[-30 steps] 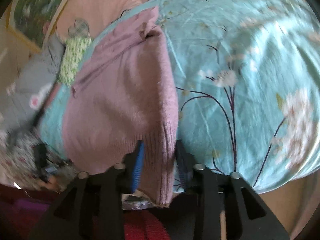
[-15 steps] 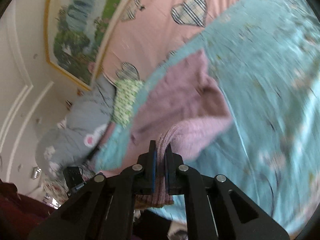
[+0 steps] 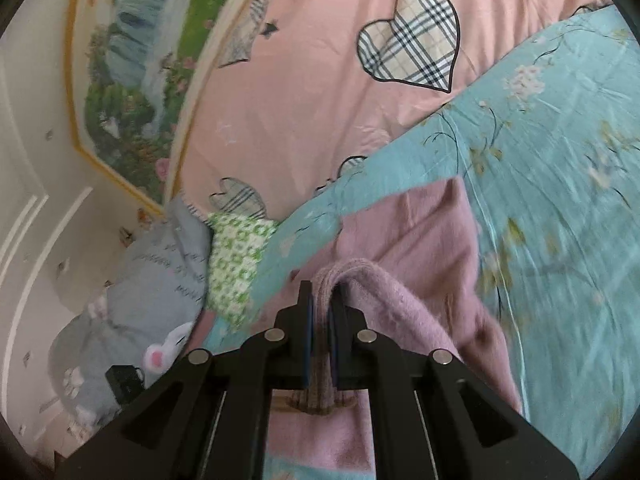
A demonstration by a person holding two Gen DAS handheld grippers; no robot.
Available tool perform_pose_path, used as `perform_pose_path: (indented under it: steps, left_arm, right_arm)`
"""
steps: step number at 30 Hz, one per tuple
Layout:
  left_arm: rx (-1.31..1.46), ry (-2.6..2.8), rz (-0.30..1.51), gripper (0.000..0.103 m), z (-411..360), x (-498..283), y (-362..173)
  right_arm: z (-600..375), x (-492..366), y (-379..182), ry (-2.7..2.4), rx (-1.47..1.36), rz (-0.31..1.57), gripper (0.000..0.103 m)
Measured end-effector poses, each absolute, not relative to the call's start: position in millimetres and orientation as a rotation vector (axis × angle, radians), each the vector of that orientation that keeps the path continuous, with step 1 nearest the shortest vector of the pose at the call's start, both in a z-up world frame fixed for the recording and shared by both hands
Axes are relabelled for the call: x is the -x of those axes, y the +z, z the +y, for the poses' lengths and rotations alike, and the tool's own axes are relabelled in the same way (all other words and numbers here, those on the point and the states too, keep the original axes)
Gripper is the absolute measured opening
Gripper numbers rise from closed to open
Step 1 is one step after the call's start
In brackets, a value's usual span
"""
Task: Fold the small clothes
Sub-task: 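Lay the hem down over the collar and open both grippers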
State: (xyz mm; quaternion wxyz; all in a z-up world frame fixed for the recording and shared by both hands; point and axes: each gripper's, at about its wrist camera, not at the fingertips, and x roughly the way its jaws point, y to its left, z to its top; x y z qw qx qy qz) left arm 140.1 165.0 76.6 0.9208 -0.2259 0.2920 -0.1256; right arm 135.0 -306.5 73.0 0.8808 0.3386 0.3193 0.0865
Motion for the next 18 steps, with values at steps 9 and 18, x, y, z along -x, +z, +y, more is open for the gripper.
perform_pose_path:
  steps: [9,18]
  left_arm:
    - [0.477,-0.191,0.682,0.004,183.9,-224.4,32.5]
    - [0.474,-0.137,0.802,0.004,187.2,-264.4,-17.0]
  right_arm:
    - [-323.7,-218.2,34.9,0.066,-0.704,0.724,0.007]
    - [-322.6,-244.2,-8.0,-0.072,-0.583,0.819,0.008]
